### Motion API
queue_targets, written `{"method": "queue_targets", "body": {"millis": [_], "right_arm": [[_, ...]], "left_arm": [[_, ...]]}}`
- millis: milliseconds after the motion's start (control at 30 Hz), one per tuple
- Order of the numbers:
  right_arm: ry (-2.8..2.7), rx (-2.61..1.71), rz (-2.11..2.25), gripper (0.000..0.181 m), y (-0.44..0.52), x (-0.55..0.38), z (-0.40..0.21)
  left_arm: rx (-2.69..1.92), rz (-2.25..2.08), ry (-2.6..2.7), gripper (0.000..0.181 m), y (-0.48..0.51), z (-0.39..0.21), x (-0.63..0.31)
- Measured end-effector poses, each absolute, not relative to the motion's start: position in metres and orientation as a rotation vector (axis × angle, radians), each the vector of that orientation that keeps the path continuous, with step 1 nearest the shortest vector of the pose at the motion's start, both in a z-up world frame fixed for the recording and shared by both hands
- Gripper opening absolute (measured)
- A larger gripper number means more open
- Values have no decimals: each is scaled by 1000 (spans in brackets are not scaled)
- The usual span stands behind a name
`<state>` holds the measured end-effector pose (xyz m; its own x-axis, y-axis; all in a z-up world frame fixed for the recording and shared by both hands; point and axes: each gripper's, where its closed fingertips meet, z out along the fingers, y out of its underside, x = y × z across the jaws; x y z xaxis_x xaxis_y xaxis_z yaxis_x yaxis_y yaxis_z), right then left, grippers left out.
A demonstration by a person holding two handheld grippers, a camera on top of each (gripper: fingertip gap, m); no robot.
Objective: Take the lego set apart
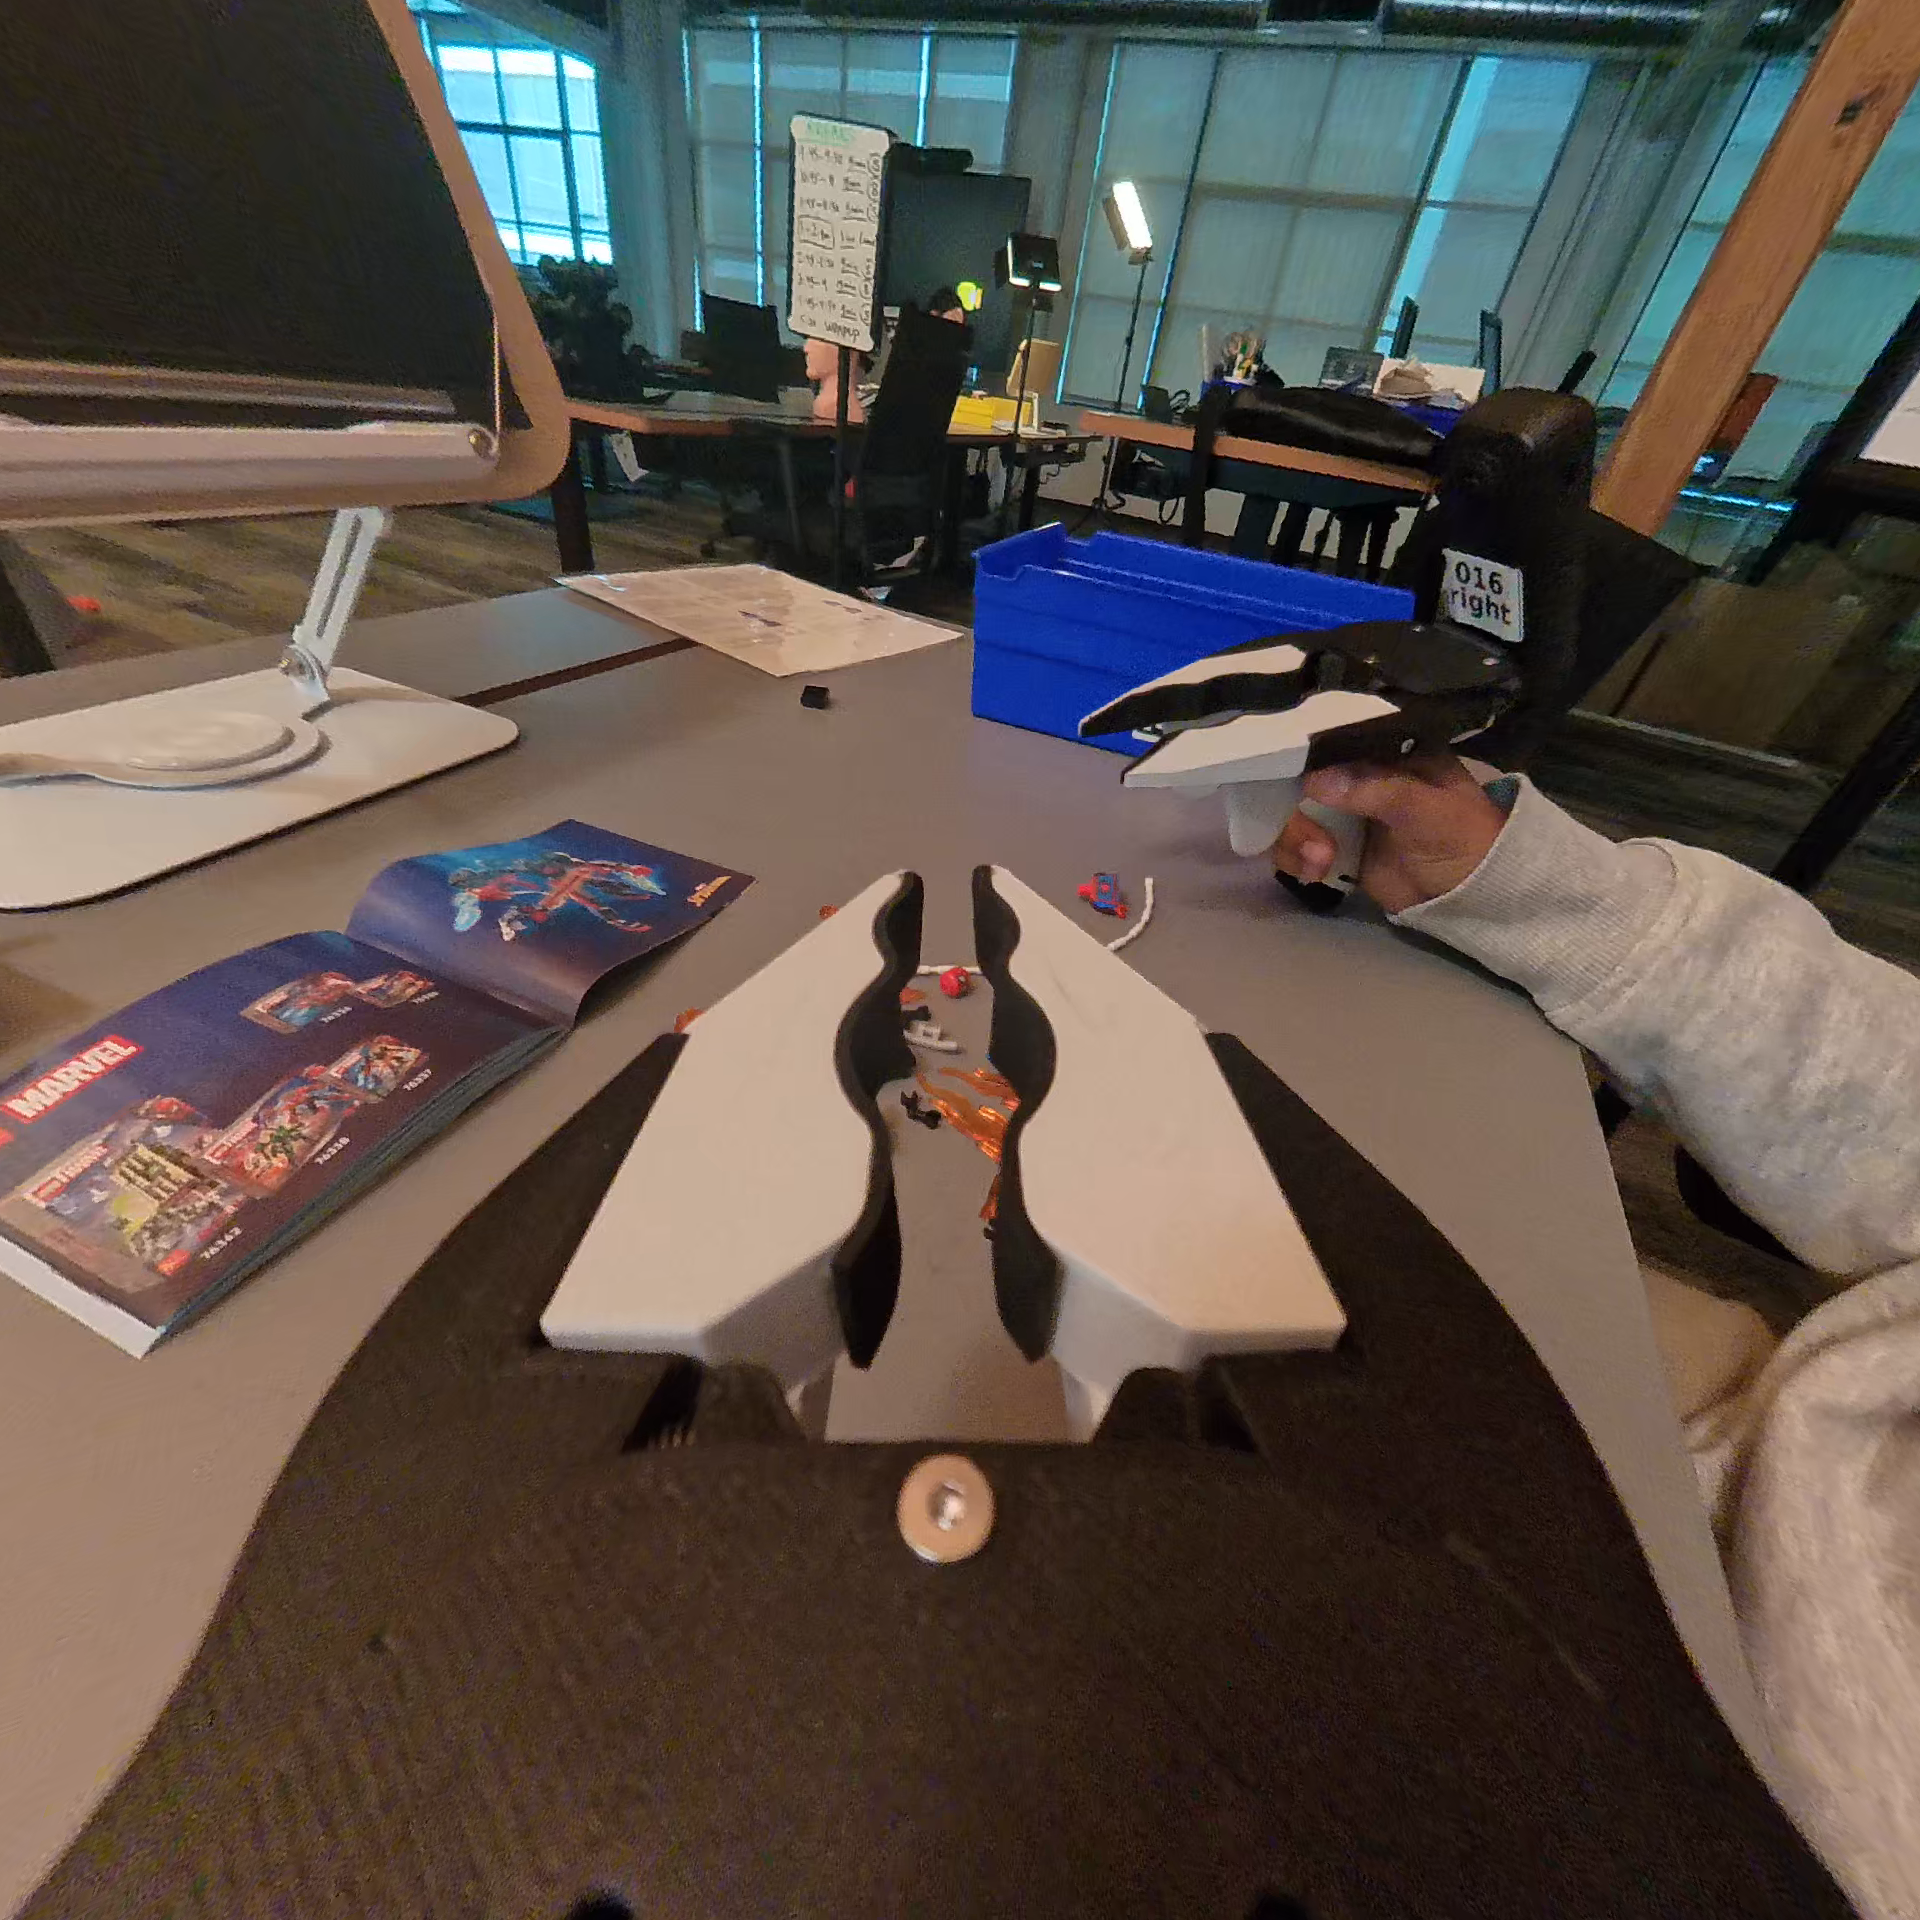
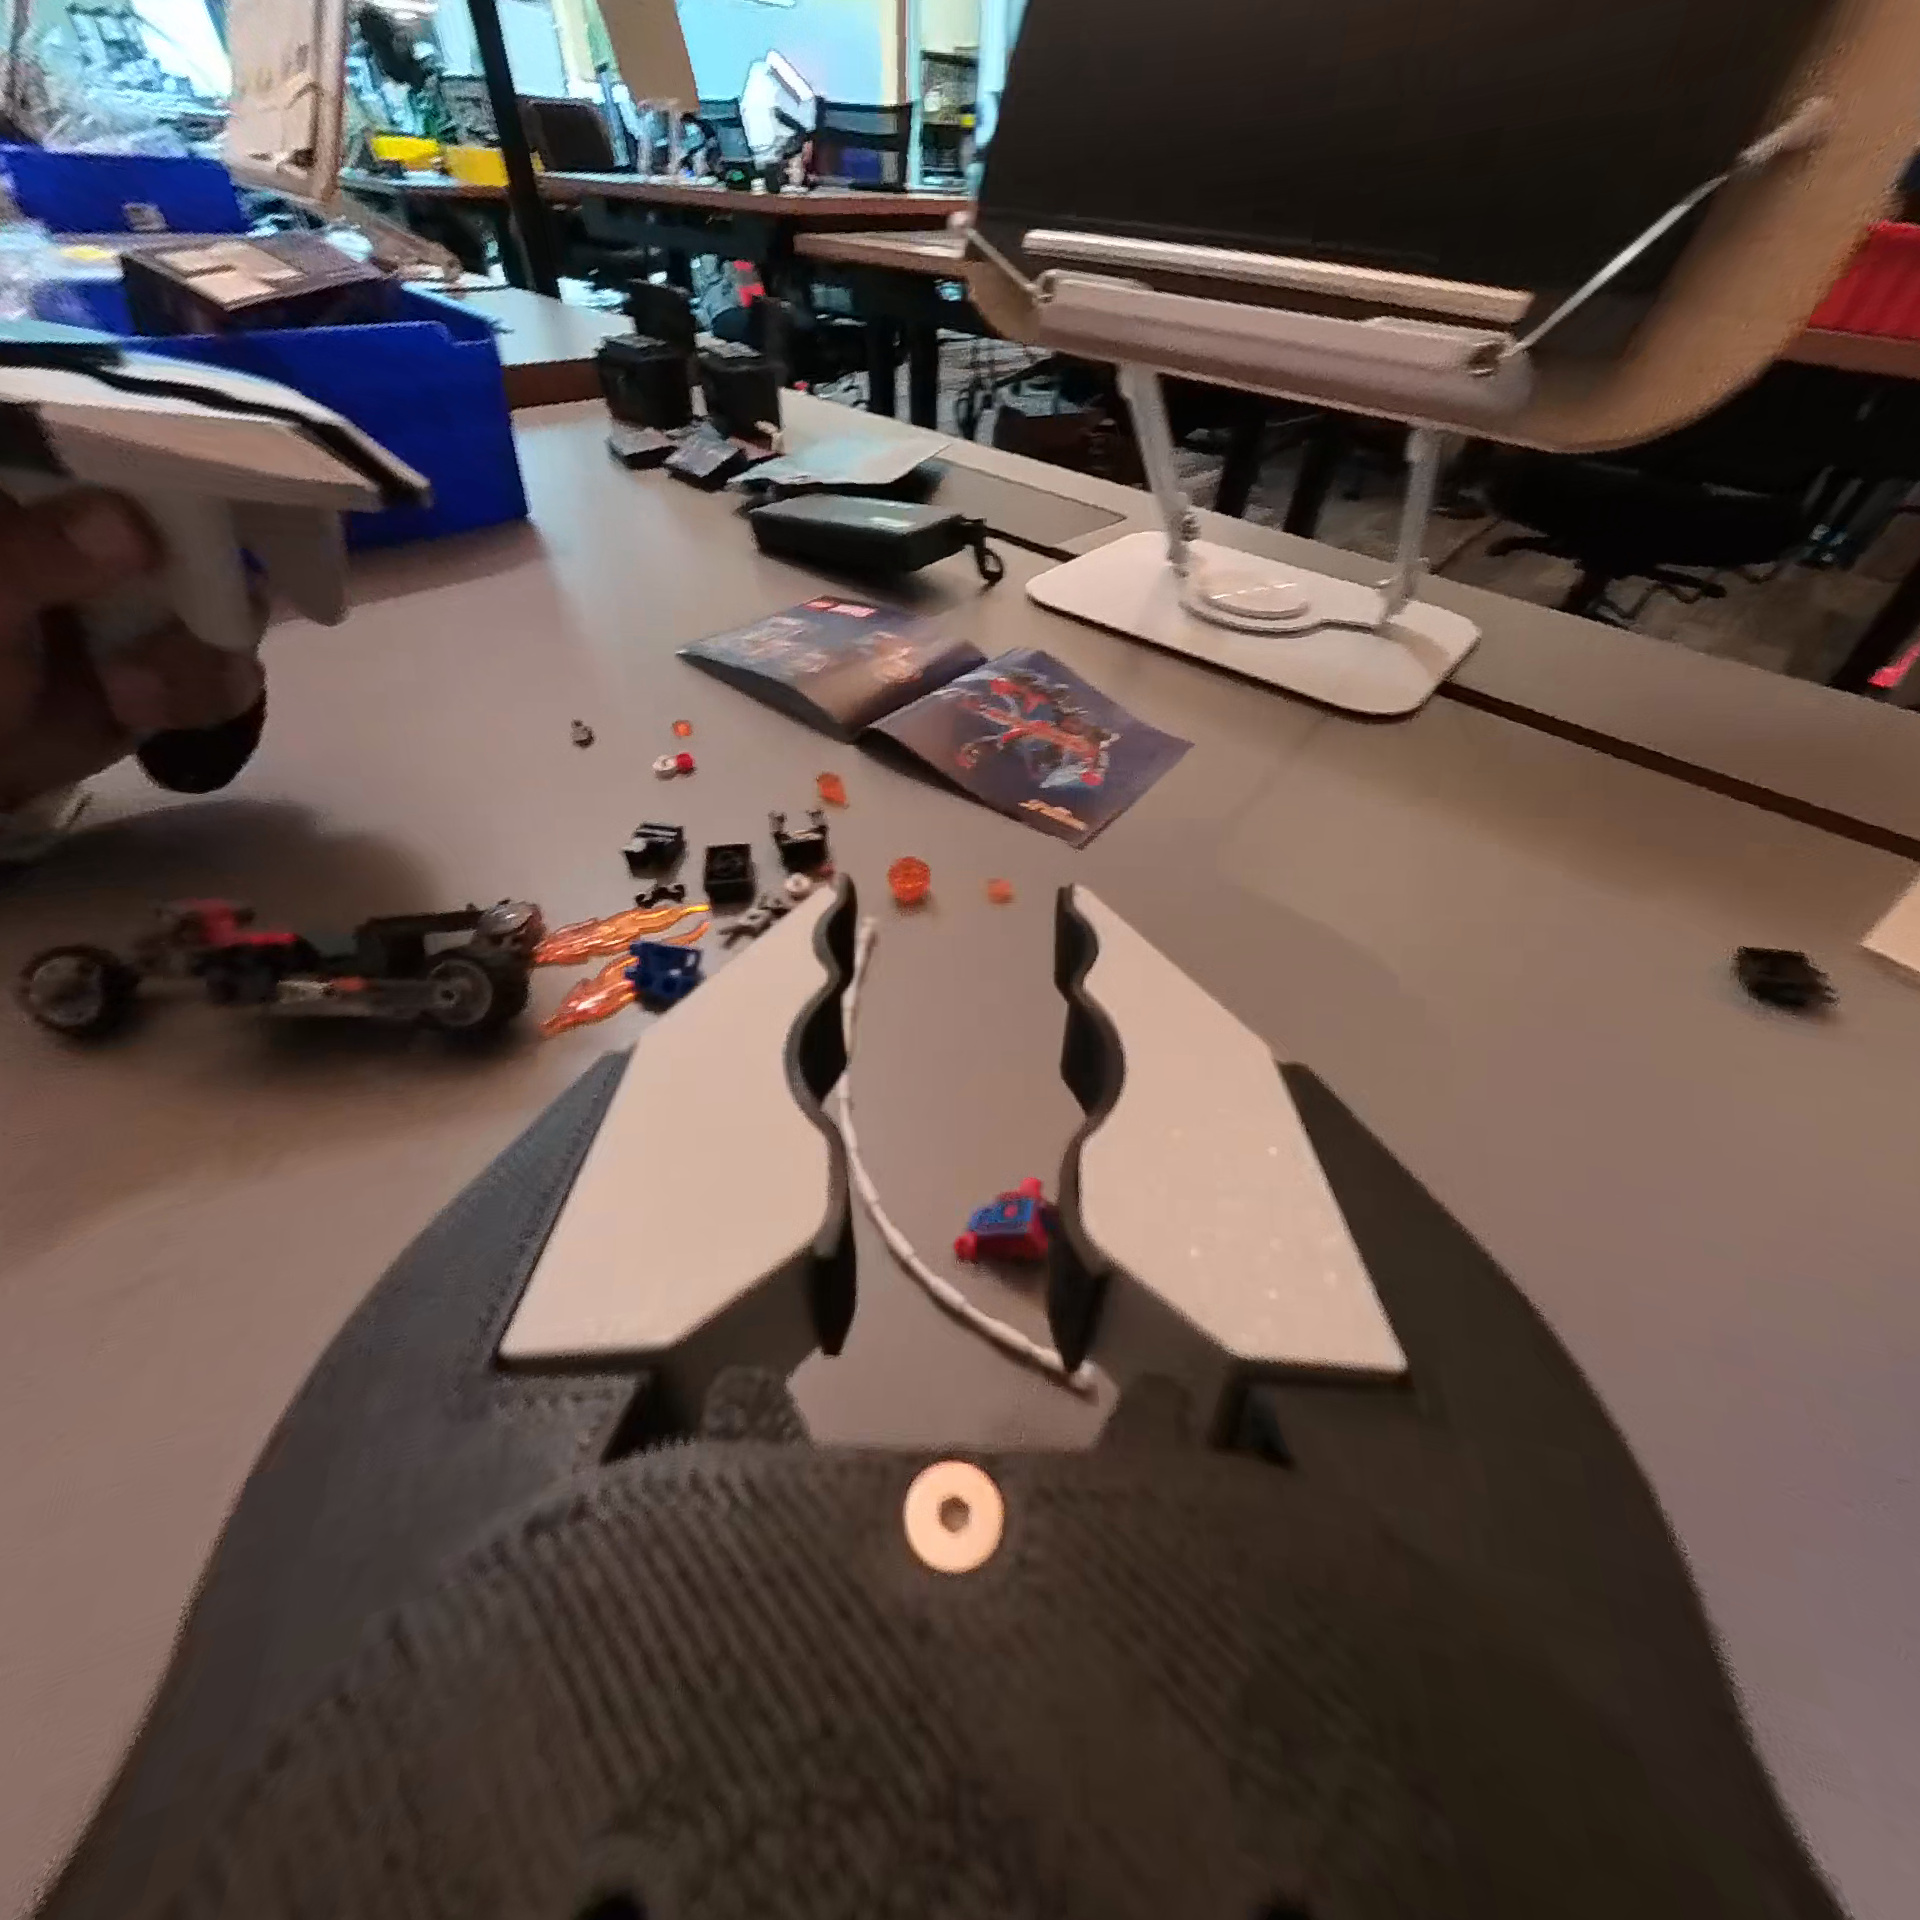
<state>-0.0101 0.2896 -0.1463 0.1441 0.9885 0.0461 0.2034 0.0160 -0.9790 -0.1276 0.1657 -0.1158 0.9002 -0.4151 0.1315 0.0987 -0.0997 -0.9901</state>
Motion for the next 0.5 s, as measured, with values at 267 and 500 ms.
{"method": "queue_targets", "body": {"millis": [267, 500], "right_arm": [[-1354, -1367, 1047, 36, 267, -17, -151], [-1431, -1351, 1034, 34, 267, -27, -157]], "left_arm": [[-1720, -504, 260, 10, 176, -137, -120], [-1765, -546, 243, 10, 192, -147, -122]]}}
